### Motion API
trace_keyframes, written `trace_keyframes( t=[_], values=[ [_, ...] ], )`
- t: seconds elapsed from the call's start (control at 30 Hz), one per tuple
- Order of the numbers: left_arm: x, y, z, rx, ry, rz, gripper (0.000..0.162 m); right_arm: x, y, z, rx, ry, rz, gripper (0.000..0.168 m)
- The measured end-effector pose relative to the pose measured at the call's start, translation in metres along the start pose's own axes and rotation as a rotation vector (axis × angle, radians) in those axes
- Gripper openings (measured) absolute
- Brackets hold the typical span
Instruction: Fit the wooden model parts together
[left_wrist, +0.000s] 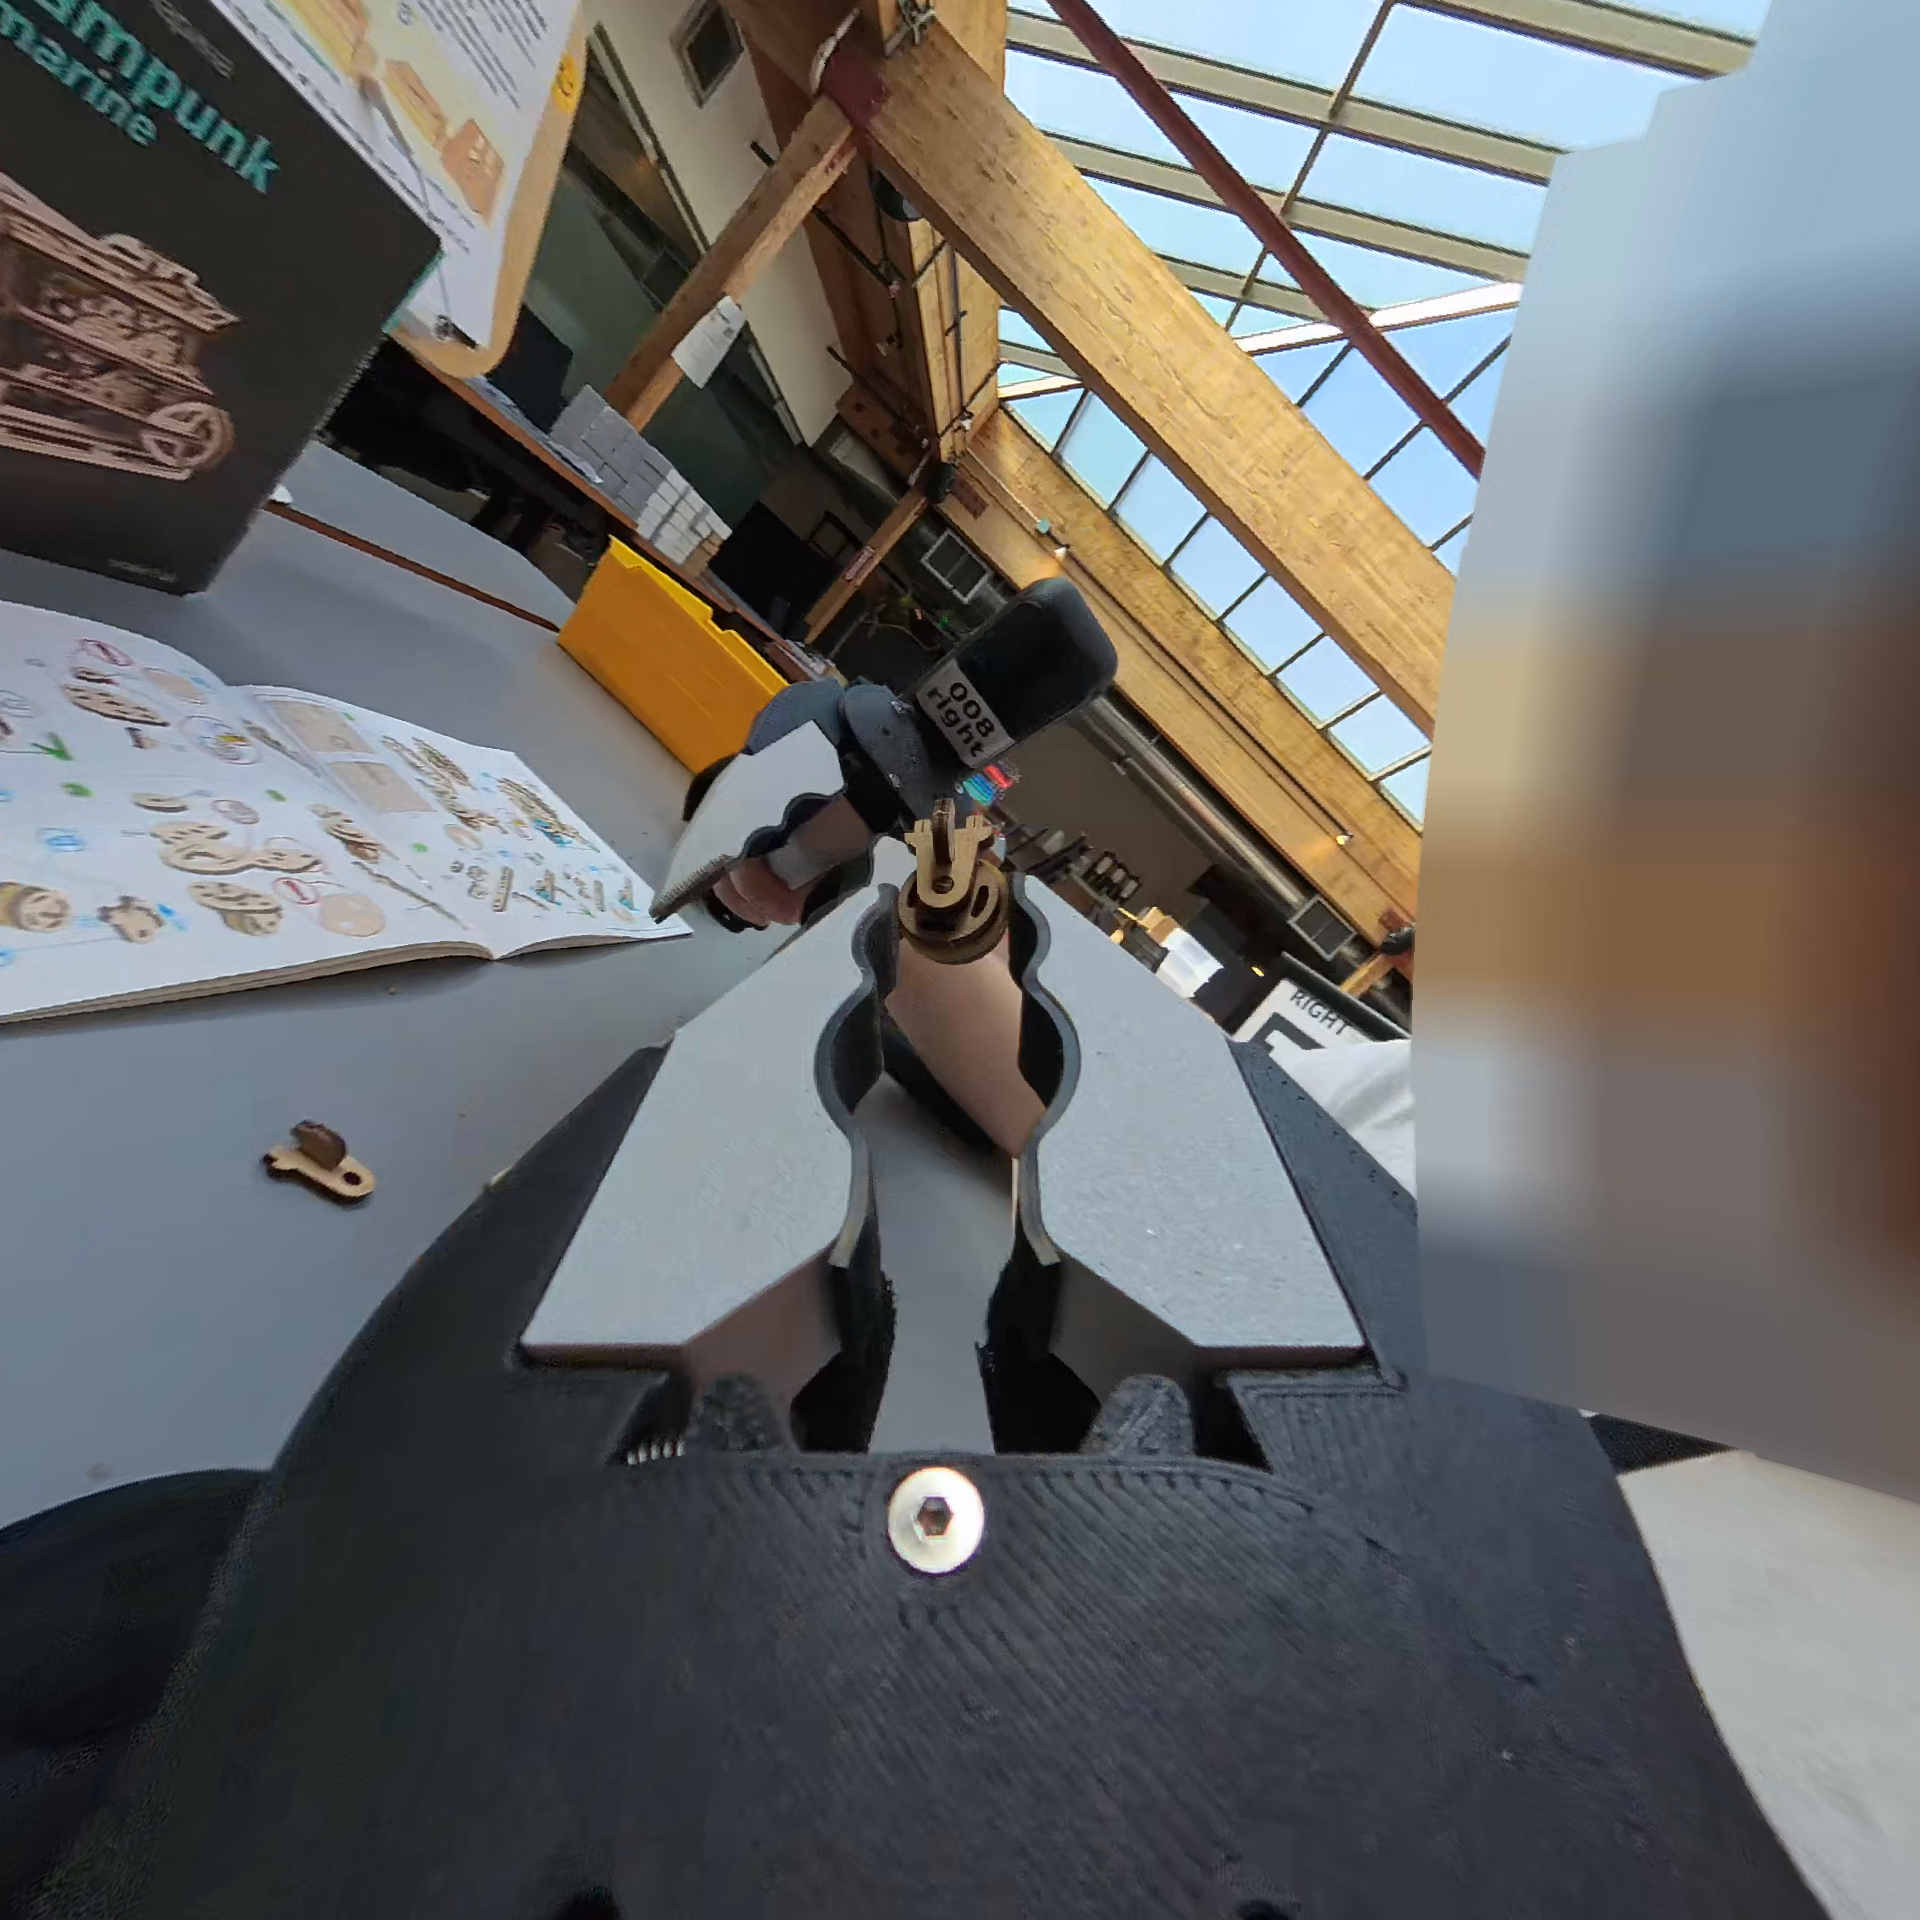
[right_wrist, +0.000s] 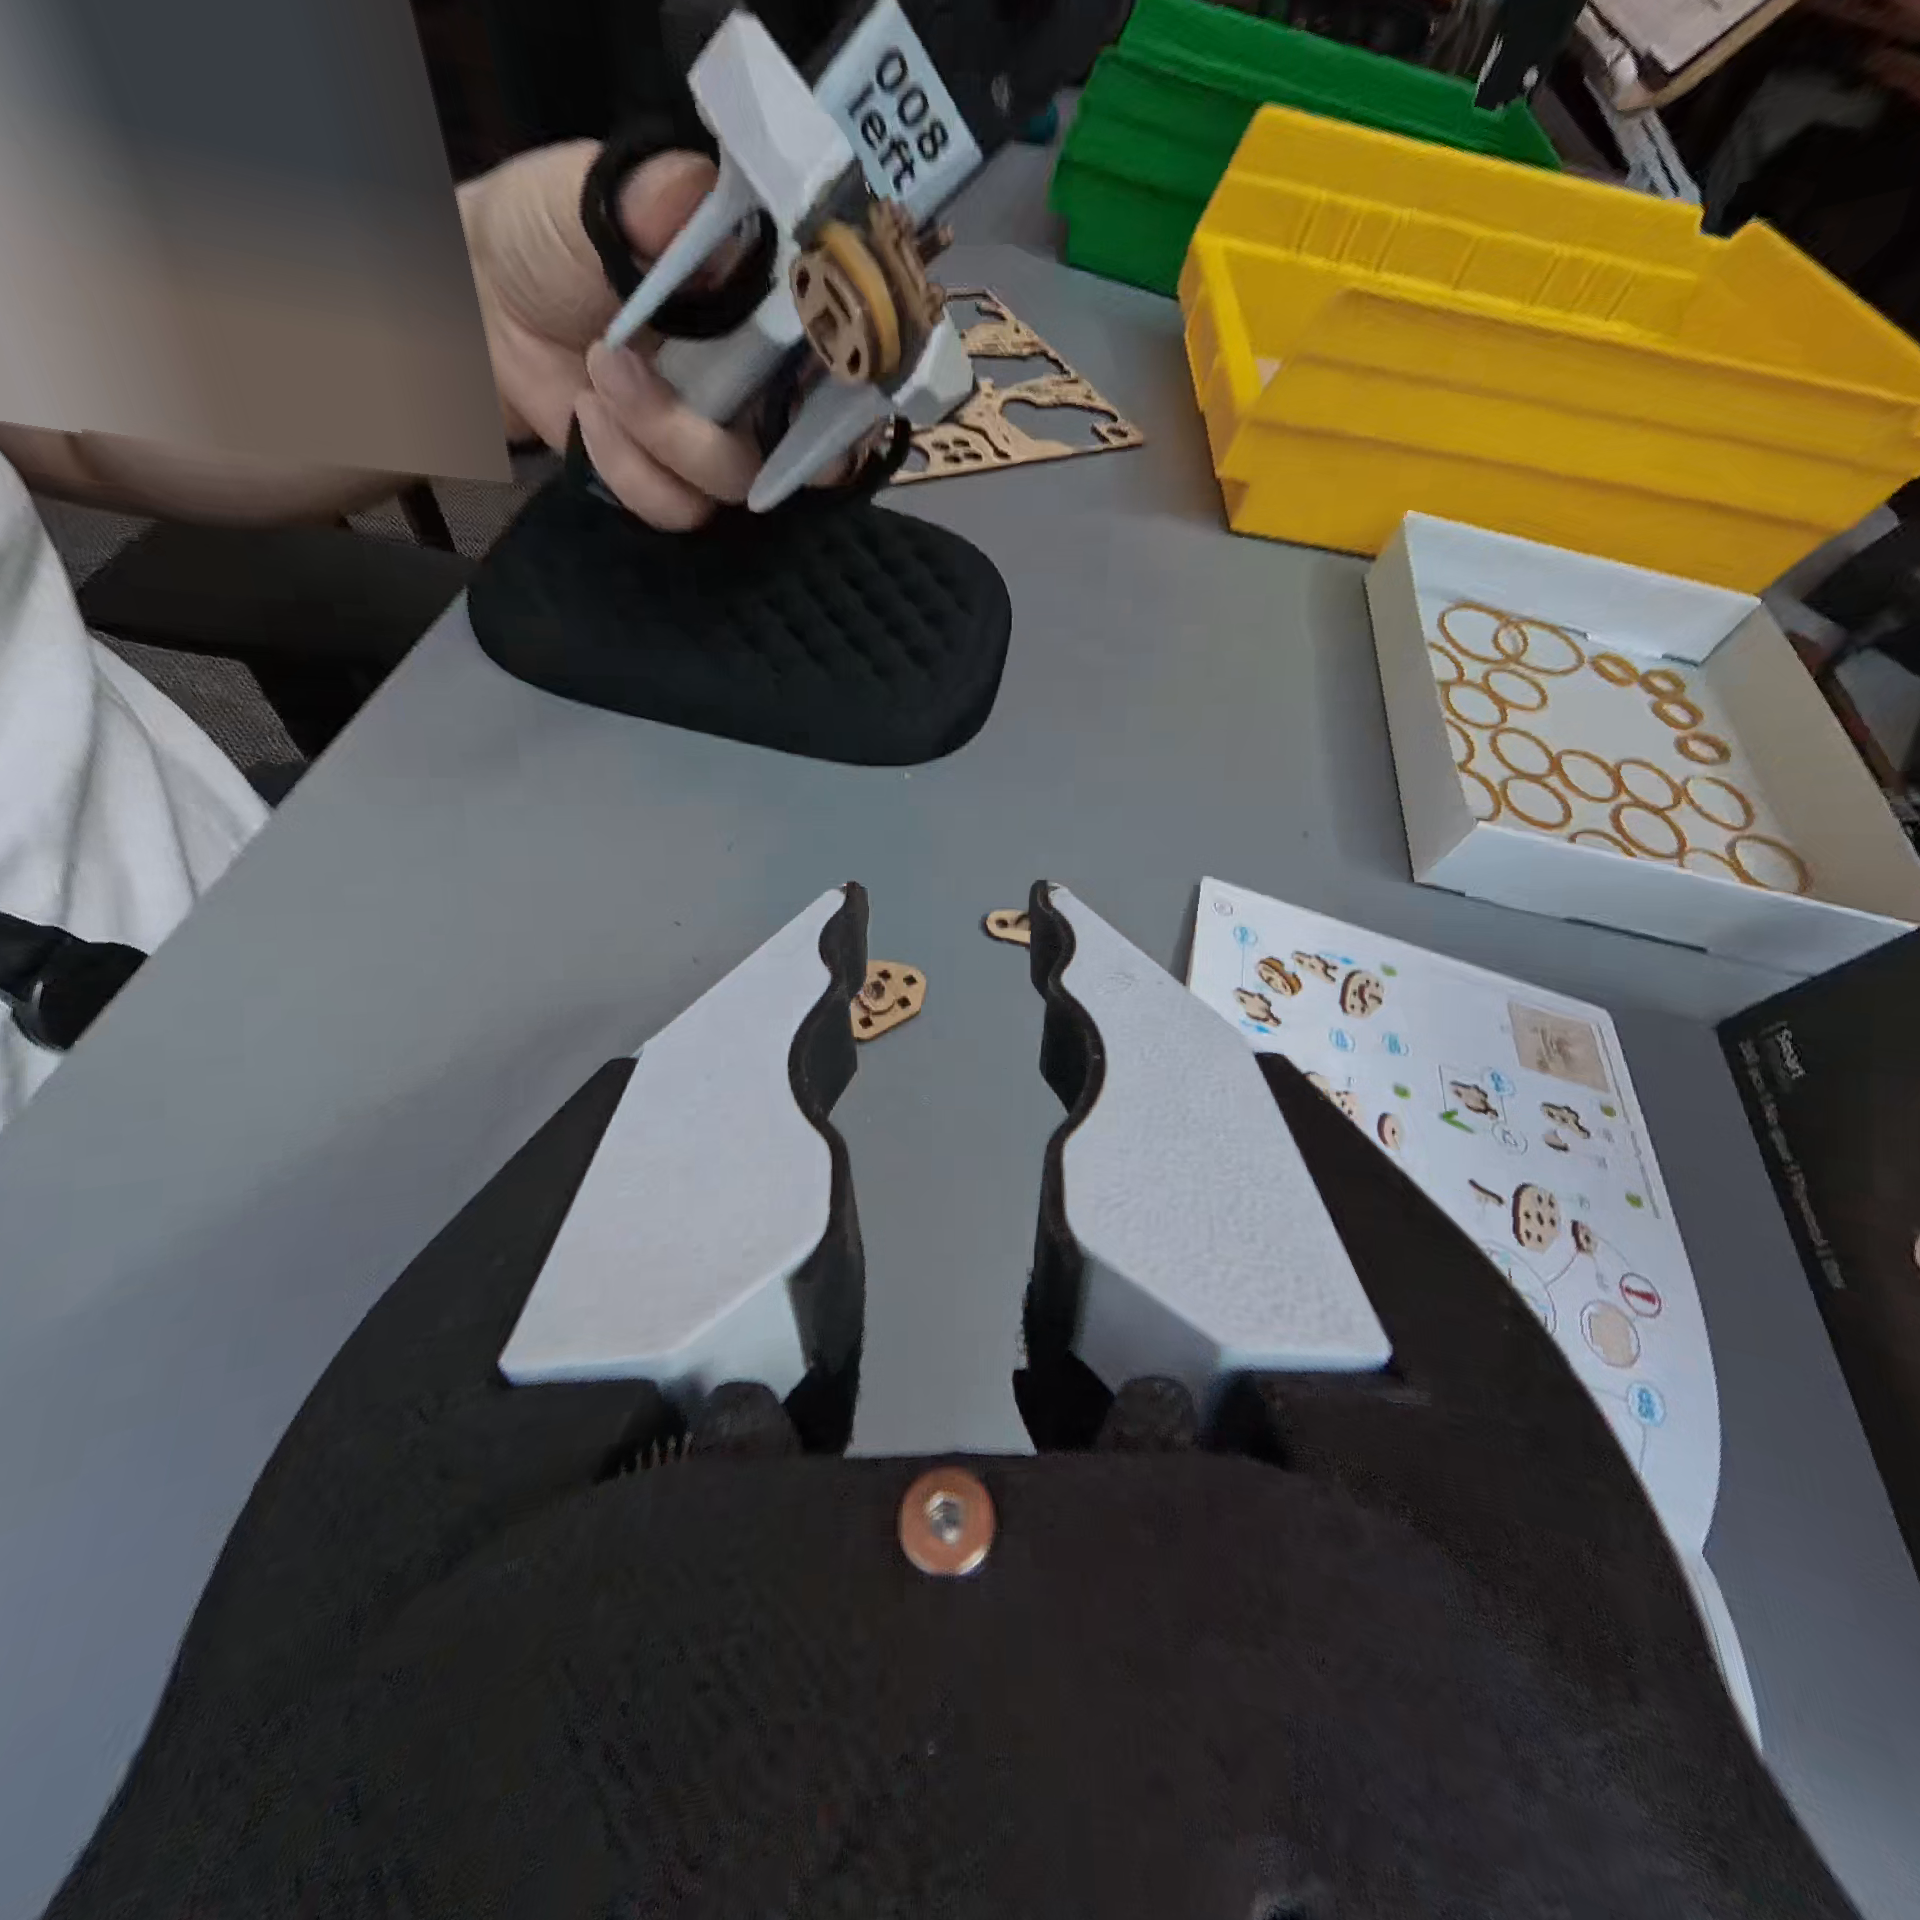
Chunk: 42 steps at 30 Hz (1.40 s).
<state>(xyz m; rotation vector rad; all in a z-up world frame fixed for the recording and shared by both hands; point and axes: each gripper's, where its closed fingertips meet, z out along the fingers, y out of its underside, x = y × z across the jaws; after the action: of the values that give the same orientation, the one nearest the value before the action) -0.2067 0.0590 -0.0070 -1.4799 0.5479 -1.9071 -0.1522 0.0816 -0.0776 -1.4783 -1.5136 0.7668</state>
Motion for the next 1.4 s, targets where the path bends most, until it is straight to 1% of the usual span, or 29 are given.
trace_keyframes(
  t=[0.07,0.13,0.27,0.37,0.47,0.53,0.57,0.63,0.7,0.8,0.93,1.03,1.1,1.13,1.2,1.3,1.4],
  values=[
    [-0.011,0.000,-0.009,-0.007,-0.087,0.048,0.018,-0.001,0.021,0.009,-0.070,0.034,0.026,0.031],
    [-0.016,-0.001,-0.015,-0.003,-0.126,0.056,0.018,-0.004,0.030,0.019,-0.112,0.010,0.082,0.029],
    [-0.017,-0.004,-0.019,0.032,-0.118,0.037,0.018,-0.006,0.034,0.031,-0.154,-0.010,0.101,0.029],
    [-0.016,0.003,-0.016,0.014,-0.102,0.022,0.019,-0.016,0.012,0.032,-0.086,-0.027,0.049,0.031],
    [-0.013,0.015,-0.011,-0.046,-0.078,0.017,0.018,-0.025,-0.024,0.026,-0.005,-0.005,-0.119,0.035],
    [-0.007,0.028,-0.006,-0.127,-0.036,0.003,0.018,-0.035,-0.044,0.020,0.036,-0.012,-0.232,0.037],
    [-0.003,0.035,-0.003,-0.171,-0.016,0.002,0.018,-0.039,-0.050,0.018,0.049,-0.030,-0.251,0.039],
    [0.003,0.048,0.001,-0.249,0.008,0.014,0.018,-0.048,-0.058,0.016,0.072,-0.106,-0.215,0.042],
    [0.008,0.054,0.004,-0.278,0.025,0.033,0.019,-0.051,-0.059,0.015,0.068,-0.163,-0.170,0.041],
    [0.008,0.052,0.004,-0.268,0.008,0.047,0.019,-0.045,-0.052,0.015,0.050,-0.147,-0.188,0.040],
    [-0.004,0.050,-0.002,-0.260,-0.080,0.061,0.019,-0.037,-0.049,0.012,0.011,-0.118,-0.210,0.039],
    [-0.013,0.040,-0.008,-0.212,-0.145,0.065,0.019,-0.006,-0.030,0.003,-0.153,0.022,-0.290,0.036],
    [-0.022,0.034,-0.014,-0.186,-0.196,0.068,0.019,0.019,-0.012,-0.006,-0.272,0.094,-0.273,0.037],
    [-0.027,0.032,-0.017,-0.181,-0.224,0.072,0.019,0.027,-0.006,-0.008,-0.304,0.091,-0.237,0.037],
    [-0.032,0.031,-0.021,-0.176,-0.258,0.081,0.019,0.035,0.001,-0.010,-0.315,0.058,-0.189,0.036],
    [-0.032,0.029,-0.023,-0.169,-0.273,0.093,0.019,0.050,0.007,-0.010,-0.344,0.053,-0.198,0.032],
    [-0.032,0.026,-0.025,-0.162,-0.293,0.125,0.019,0.065,0.007,-0.013,-0.375,0.062,-0.212,0.031]
  ],
)
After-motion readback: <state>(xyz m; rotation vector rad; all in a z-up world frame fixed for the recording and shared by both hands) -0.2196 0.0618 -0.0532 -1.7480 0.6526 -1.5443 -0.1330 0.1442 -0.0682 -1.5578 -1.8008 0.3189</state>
